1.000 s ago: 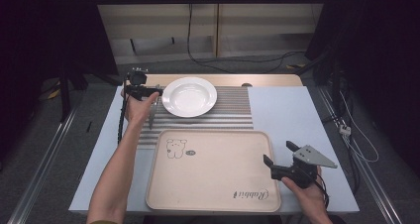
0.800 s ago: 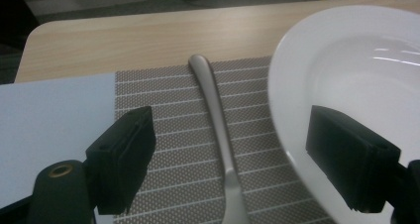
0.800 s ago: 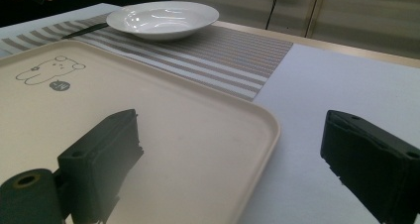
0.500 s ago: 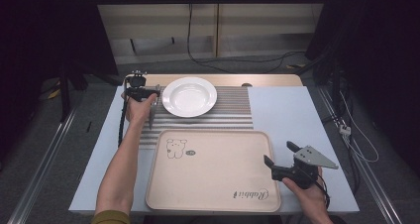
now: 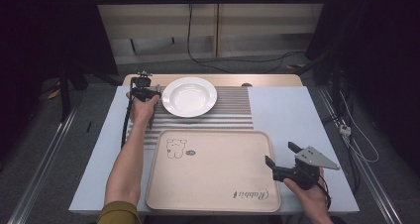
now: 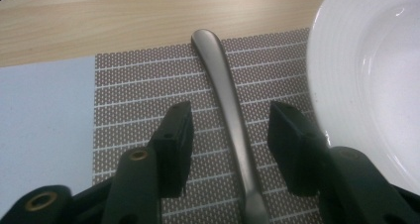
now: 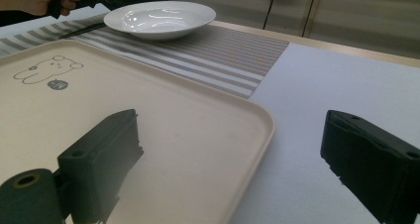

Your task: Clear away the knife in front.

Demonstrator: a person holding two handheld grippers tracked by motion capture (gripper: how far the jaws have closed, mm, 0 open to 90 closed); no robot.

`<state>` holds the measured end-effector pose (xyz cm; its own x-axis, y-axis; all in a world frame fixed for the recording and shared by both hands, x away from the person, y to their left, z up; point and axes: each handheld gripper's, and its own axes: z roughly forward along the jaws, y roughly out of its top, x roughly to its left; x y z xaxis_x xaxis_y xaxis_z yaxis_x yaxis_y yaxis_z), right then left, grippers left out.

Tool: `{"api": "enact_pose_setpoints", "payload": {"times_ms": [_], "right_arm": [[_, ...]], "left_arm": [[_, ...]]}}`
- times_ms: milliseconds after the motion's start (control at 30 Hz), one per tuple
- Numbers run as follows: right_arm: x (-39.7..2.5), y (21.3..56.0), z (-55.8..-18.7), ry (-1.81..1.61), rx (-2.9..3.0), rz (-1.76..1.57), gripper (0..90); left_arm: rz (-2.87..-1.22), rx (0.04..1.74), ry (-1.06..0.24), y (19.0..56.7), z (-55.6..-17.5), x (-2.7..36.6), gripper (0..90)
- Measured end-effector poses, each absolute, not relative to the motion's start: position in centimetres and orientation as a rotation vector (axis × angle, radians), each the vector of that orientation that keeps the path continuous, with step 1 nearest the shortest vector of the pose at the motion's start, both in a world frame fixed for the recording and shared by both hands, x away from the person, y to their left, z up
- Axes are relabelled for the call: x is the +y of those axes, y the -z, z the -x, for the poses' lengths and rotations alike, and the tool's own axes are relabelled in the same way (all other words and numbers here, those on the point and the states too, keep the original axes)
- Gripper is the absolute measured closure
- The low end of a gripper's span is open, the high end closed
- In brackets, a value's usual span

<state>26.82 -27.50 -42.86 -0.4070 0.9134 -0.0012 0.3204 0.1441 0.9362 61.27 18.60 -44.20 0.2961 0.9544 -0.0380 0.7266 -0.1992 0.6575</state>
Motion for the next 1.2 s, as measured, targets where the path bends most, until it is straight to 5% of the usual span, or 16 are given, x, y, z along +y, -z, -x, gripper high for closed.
{"api": "enact_pose_setpoints", "payload": {"times_ms": [433, 1200], "right_arm": [[-27.5, 42.9, -26.8, -1.258, 1.823, -1.179, 8.3], [-27.4, 42.9, -26.7, -1.252, 1.831, -1.179, 8.4]], "left_arm": [[-2.075, 1.49, -0.5, 44.6, -61.7, 17.9, 73.9], [-2.117, 1.544, -0.473, 44.1, -61.5, 17.2, 79.9]]}}
